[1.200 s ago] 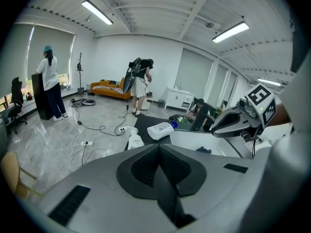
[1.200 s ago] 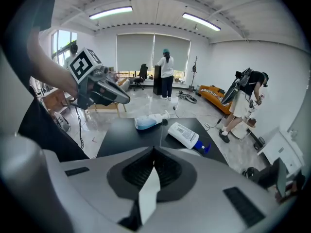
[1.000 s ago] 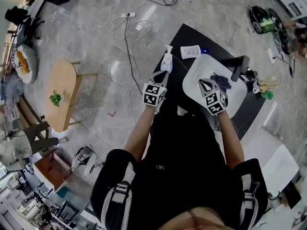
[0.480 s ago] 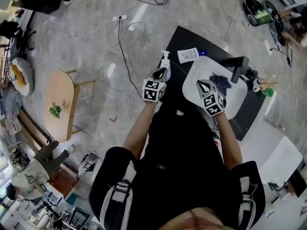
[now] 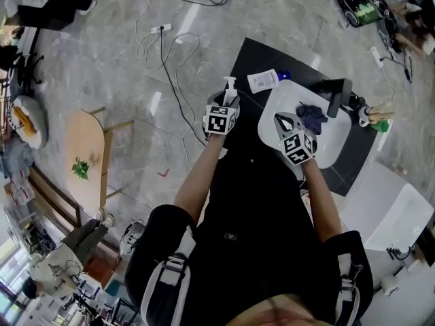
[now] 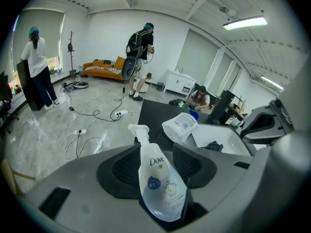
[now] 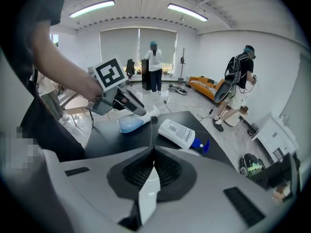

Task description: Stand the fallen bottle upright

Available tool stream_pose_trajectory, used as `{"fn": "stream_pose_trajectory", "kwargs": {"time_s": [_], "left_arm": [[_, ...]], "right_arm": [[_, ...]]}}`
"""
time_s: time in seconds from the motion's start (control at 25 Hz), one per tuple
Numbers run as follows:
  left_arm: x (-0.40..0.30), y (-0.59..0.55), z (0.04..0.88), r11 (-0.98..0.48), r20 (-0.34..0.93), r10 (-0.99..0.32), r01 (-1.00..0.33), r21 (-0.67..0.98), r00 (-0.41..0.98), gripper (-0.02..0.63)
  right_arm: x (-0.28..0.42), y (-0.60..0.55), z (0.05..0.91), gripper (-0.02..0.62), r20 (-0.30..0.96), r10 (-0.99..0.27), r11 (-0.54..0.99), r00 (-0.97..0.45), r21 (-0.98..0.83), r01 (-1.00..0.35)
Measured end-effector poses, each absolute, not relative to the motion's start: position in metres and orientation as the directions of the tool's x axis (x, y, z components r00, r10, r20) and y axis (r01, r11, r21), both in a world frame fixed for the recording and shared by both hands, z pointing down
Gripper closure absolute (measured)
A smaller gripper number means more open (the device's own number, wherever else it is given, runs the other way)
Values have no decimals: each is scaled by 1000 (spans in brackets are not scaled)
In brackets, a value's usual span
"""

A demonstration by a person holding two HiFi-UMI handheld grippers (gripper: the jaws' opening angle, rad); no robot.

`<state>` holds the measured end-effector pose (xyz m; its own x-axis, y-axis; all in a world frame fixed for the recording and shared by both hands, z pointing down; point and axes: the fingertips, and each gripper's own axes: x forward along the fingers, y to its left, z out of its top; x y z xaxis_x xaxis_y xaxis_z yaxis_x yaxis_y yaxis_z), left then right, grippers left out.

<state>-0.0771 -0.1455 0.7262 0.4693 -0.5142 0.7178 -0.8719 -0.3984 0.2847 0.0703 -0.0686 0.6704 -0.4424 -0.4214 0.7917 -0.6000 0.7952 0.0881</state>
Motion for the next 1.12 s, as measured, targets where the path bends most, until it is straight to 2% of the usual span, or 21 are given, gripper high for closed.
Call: {"fn": "stream_pose_trajectory", "kwargs": {"time_s": [0.24,0.52,1.12], "left_arm": [[-76,-159,744,-338,778,-468,-898,280,419,359],[-82,-160,756,-239,832,-409,-924,299,375,357],[-77,-161,765,-245,867,-342,-925,291,363,364]], "right_arm": [[85,-65,677,535,809,-416,789,-416,93,-607],[101,-71,680,535,814,-424,756,-396,77,-650],[107,-67,682,535,816,-433,743,-383,82,-664]]}}
